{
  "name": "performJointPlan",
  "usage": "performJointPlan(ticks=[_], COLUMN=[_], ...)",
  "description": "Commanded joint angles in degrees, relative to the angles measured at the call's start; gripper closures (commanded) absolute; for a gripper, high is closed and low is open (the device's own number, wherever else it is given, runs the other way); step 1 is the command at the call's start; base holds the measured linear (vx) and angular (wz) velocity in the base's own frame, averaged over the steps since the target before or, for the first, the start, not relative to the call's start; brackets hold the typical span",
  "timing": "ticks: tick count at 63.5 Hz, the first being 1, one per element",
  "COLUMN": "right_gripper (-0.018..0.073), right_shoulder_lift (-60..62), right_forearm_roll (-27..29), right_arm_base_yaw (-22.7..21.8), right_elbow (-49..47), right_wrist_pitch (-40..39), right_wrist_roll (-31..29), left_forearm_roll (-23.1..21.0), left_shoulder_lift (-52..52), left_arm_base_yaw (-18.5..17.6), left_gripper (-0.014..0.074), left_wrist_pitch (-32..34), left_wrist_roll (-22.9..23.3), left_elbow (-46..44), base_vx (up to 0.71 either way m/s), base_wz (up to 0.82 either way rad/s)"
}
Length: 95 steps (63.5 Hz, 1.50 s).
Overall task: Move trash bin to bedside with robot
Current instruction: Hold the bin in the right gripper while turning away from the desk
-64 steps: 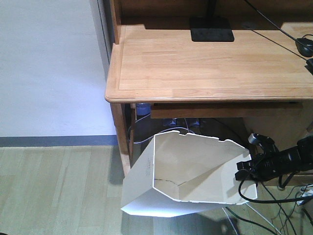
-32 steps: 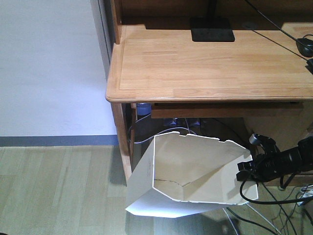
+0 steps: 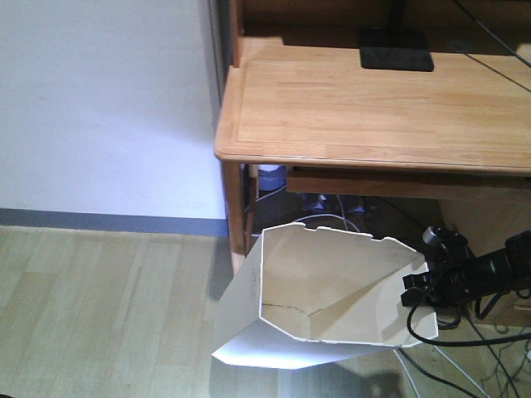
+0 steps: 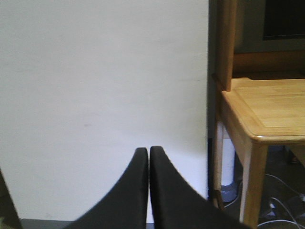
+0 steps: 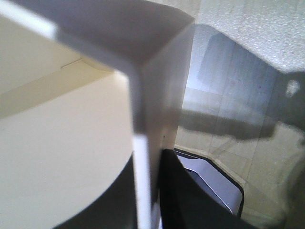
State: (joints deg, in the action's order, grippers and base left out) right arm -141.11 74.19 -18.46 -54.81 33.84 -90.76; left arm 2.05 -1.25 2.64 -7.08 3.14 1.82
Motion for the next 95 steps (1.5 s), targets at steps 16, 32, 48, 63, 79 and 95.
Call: performJointPlan(ticks=[16, 32, 48, 63, 79, 95], right_gripper=[0.0564, 0.0564, 0.0564, 0.0564, 0.0564, 0.0564], right_shoulder_lift=[4.1, 4.1, 4.1, 4.1, 4.1, 4.1], right_forearm_roll=[2.7, 2.7, 2.7, 2.7, 2.7, 2.7], right_arm_base_yaw=[-0.2, -0.2, -0.2, -0.2, -0.2, -0.2], right_elbow=[-0.3, -0.3, -0.3, -0.3, -0.3, -0.3], right_wrist_pitch=[14.8, 14.8, 14.8, 14.8, 14.8, 14.8], right_wrist_roll=[-0.5, -0.5, -0.5, -0.5, -0.5, -0.5], left_forearm_roll=[-0.1, -0.1, -0.1, -0.1, -0.1, -0.1], left_shoulder_lift=[-0.3, -0.3, -0.3, -0.3, -0.3, -0.3], left_arm_base_yaw=[0.0, 0.0, 0.0, 0.0, 0.0, 0.0], left_gripper=[0.0603, 0.0603, 0.0603, 0.0603, 0.0603, 0.0603], left_wrist_pitch=[4.2, 4.2, 4.2, 4.2, 4.2, 4.2], left_wrist_roll=[0.3, 0.3, 0.3, 0.3, 0.3, 0.3], left_elbow=[-1.4, -1.4, -1.4, -1.4, -1.4, -1.4], base_vx=[-0.06, -0.03, -0.04, -0.01, 0.05, 0.07], base_wz=[0.29, 0.50, 0.70, 0.58, 0.40, 0.41])
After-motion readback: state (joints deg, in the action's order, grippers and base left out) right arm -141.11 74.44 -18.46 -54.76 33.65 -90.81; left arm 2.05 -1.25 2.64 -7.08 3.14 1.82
